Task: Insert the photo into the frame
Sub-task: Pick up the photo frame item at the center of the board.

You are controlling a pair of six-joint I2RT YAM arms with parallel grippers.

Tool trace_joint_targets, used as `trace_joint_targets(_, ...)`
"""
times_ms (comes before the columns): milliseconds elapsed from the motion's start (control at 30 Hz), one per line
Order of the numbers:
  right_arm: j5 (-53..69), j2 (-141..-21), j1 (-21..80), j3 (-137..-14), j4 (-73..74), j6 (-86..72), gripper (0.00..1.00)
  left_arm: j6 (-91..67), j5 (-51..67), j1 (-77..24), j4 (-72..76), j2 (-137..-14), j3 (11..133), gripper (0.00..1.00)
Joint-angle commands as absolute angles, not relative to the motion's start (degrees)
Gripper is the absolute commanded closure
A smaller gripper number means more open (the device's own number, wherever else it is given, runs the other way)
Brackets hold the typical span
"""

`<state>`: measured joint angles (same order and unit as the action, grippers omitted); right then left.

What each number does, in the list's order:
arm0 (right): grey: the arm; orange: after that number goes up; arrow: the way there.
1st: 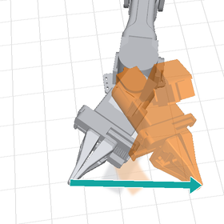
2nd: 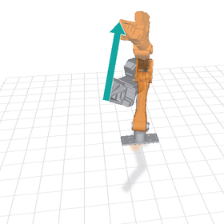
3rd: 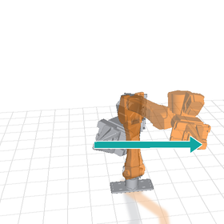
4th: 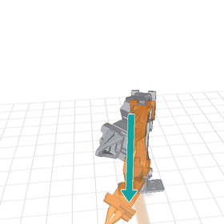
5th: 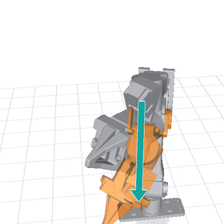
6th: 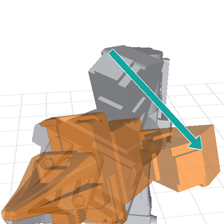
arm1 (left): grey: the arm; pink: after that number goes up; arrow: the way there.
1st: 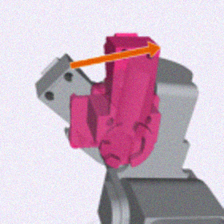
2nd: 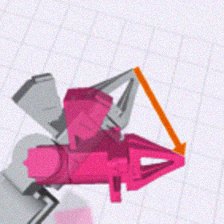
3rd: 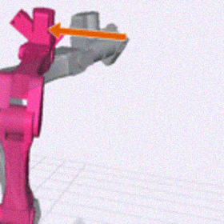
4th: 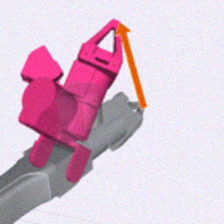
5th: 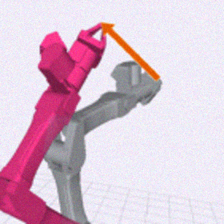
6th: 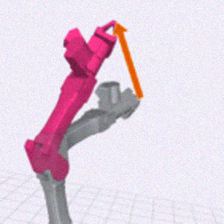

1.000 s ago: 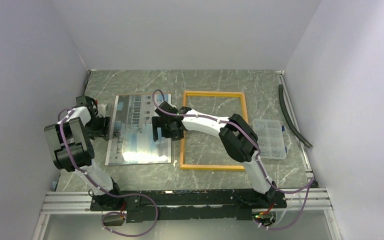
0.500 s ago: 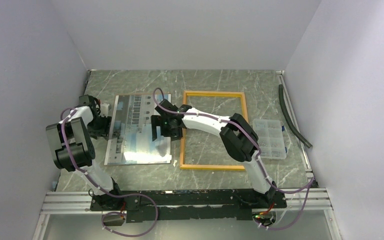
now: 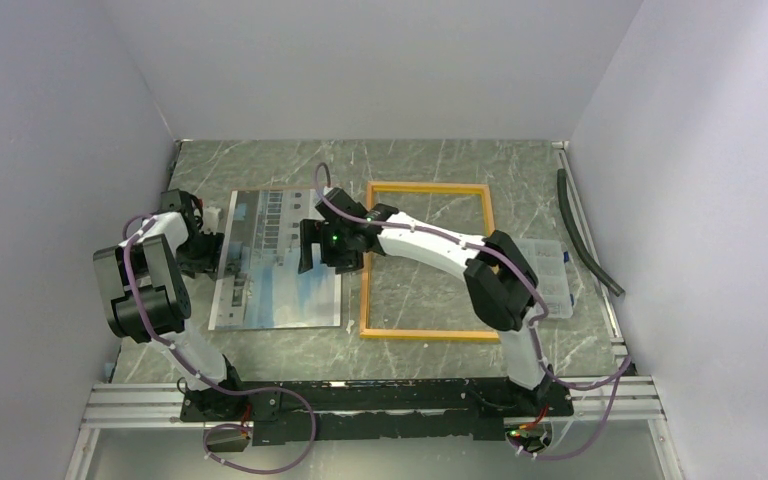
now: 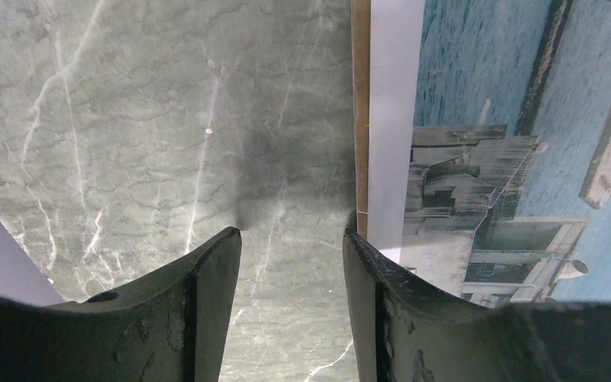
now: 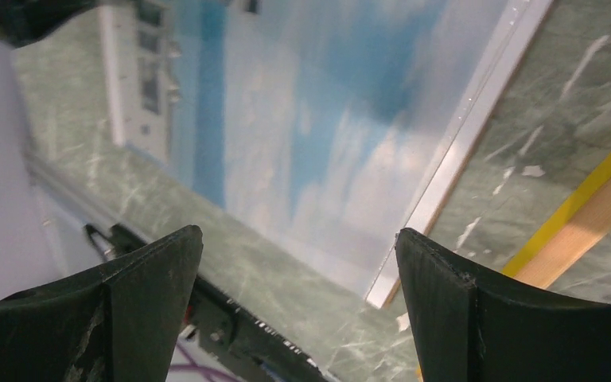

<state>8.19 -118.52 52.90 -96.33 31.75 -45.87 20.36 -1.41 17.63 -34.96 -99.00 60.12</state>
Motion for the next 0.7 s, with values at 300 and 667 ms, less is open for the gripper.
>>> trace_joint_targets(300, 20.7, -108.1, 52.0, -83.1, 4.5, -57.3, 0.07, 20.0, 0.6, 16.8, -35.4, -99.0, 59.0, 0.46)
trace_joint_targets(667, 23.9, -108.5, 49.4, -76.4, -5.9, -64.5, 0.1, 19.9, 1.2, 17.1, -37.3, -97.7, 60.0, 0.46)
